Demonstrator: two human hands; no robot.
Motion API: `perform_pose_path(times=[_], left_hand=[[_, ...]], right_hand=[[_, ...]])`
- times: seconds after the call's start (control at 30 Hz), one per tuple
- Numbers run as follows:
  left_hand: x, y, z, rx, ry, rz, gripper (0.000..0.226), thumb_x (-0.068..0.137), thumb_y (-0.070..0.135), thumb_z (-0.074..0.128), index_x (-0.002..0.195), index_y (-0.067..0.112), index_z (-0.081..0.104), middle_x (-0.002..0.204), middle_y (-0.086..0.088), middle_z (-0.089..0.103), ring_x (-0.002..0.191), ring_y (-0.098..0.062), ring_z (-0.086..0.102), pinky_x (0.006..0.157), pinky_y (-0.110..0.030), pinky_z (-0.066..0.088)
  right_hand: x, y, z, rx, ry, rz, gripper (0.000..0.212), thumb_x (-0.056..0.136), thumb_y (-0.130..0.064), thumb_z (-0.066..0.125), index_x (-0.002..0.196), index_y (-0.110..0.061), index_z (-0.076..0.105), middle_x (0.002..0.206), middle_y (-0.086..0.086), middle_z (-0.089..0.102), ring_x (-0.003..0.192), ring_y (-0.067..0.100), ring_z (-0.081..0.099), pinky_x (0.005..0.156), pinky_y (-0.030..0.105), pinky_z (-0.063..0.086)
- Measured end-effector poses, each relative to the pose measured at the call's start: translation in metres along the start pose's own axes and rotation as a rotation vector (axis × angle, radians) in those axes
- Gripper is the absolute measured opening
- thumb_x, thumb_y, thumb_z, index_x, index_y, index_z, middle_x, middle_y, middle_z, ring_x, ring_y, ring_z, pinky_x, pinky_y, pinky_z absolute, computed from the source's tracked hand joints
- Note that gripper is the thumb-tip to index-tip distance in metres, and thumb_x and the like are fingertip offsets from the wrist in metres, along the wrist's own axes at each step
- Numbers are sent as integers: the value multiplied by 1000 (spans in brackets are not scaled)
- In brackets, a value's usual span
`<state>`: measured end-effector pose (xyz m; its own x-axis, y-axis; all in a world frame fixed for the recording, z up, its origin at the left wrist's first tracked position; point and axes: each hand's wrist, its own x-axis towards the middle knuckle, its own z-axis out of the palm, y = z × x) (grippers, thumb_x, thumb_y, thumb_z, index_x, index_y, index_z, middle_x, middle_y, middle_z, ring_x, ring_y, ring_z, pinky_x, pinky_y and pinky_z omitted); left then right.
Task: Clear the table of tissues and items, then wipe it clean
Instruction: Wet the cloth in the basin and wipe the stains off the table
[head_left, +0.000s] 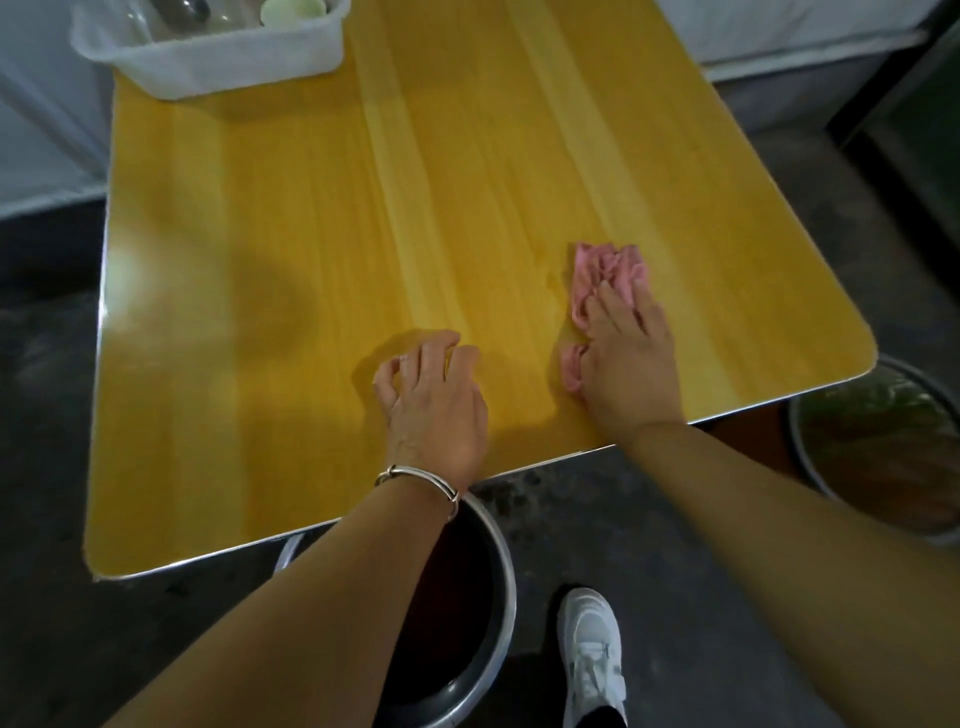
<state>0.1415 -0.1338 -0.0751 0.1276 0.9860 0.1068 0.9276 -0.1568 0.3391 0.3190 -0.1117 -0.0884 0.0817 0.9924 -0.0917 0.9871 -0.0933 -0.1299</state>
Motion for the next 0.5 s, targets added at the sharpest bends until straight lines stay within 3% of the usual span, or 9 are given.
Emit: perform_pose_path(times=[0.07,0.17,0.27,0.33,0.4,0.5], left_hand=[[6,26,10,-9,-13,3,29,80,13,53,108,18,58,121,-4,54,109,-27,49,97,-45,26],[14,55,24,-9,-1,46,34,75,16,48,107,18,57,116,-5,57,104,-28,53,92,-48,34],[21,75,33,-15,2,98,35,77,18,42,108,18,57,114,-4,57,101,-27,54,91,-48,37],[28,89,38,-10,16,144,38,75,22,34,106,19,57,113,-2,58,100,-24,55,93,-46,37],[35,102,42,-19,43,169,37,76,22,34,105,20,57,113,-1,58,100,-22,55,95,-40,29],[50,122,49,-57,44,176,30,77,14,51,106,19,58,114,-1,58,103,-21,55,97,-41,30]], right_hand=[[-2,-9,3,-22,22,-21,67,81,-30,17,135,-3,46,144,13,44,139,36,28,113,54,24],[-10,-6,1,33,170,-216,50,79,-25,46,121,-4,61,129,13,59,126,39,47,100,55,41],[-3,30,-6,-4,164,-335,49,79,-29,42,117,-7,64,127,8,61,125,33,49,99,54,42],[10,70,-6,-79,80,-193,53,84,-31,33,123,-7,59,134,9,55,133,34,40,107,54,35],[18,110,-8,-135,30,27,57,90,-33,24,137,-7,44,148,10,38,144,31,17,114,50,21],[24,137,-16,18,155,291,50,95,-23,38,141,-2,36,151,13,30,145,34,9,119,47,8]])
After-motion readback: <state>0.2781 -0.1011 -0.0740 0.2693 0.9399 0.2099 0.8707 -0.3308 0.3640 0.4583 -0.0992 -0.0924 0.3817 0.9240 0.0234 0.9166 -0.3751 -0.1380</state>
